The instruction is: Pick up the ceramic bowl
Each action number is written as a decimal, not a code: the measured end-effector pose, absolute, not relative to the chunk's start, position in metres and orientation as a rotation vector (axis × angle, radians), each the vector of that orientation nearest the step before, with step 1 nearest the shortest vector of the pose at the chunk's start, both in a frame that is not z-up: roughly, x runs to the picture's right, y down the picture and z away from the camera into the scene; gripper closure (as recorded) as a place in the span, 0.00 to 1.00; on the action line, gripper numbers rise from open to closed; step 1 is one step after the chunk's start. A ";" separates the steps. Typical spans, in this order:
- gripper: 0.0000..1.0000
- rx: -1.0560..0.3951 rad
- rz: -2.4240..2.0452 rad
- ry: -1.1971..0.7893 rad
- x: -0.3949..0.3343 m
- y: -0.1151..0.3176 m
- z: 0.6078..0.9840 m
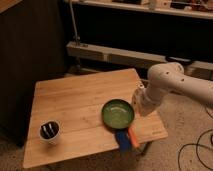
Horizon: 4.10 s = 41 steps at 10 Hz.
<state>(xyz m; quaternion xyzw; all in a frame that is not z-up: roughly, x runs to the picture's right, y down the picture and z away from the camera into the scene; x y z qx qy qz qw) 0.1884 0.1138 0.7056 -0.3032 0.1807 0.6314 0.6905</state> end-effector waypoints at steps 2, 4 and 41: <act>0.80 -0.678 1.412 0.404 0.188 0.114 0.706; 0.80 -0.676 1.411 0.403 0.188 0.113 0.705; 0.20 -0.798 1.459 0.198 0.155 0.142 0.868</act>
